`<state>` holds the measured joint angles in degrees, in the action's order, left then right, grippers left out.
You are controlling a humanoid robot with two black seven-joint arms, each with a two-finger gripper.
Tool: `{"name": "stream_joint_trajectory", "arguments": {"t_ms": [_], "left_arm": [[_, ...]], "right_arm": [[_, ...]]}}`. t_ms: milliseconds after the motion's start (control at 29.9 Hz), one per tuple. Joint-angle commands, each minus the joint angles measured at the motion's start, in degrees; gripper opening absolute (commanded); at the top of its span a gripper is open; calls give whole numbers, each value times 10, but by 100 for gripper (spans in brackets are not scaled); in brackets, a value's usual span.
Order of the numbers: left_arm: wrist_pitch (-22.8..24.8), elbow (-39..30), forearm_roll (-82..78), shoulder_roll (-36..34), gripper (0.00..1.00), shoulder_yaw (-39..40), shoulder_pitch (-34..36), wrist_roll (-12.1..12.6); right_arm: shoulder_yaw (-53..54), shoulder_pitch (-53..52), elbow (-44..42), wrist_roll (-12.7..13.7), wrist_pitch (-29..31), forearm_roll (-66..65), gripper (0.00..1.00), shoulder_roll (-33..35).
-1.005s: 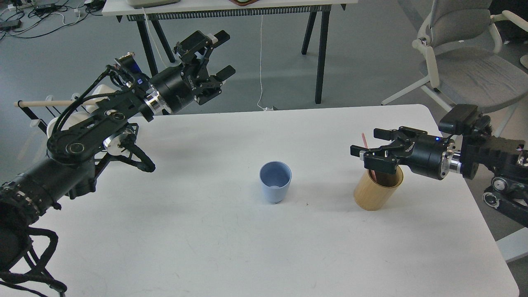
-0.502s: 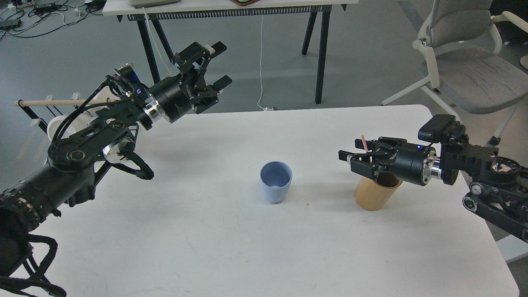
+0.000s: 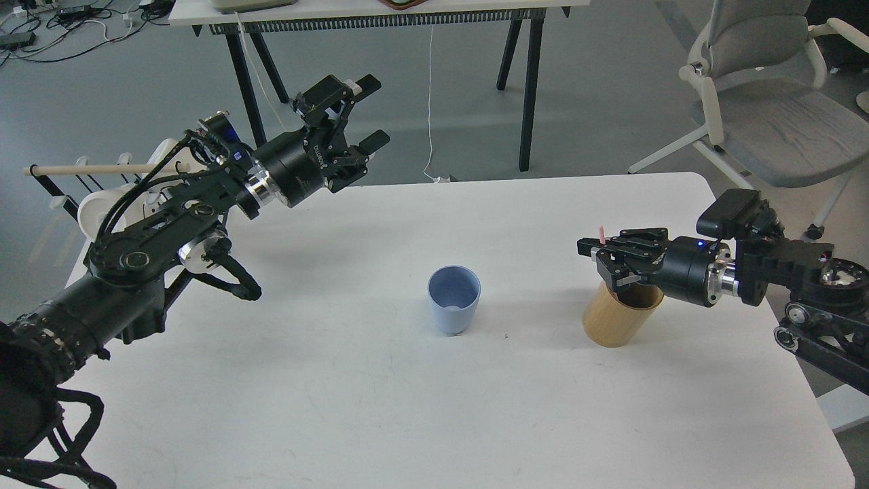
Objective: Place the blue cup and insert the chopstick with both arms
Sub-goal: 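Reach the right gripper to the pink stick in the tan cup and grasp it, then pull the pink stick up out of the tan cup with the right gripper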
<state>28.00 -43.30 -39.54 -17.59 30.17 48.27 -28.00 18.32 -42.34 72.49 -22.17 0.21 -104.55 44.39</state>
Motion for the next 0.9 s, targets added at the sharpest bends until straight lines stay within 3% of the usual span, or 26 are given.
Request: {"name": "stream_joint_trajectory", "arguments": {"t_ms": [0,536,737,871], "left_arm": [[0,1,0,2,99,0,0,0],[0,13,1,14,99,-1,-1,0],[0,56,1,14,99,-1,-19,0],[0,75,3,10,99,0,-35,0]], "right_arm": [[1,1,24,0,1,-2,0,23],[88,-20,173,0,-21,8,0,190],[88,-98,186,-1,-21,53,0,160],[63,-122,166,-4,-19,54,0,50]]}}
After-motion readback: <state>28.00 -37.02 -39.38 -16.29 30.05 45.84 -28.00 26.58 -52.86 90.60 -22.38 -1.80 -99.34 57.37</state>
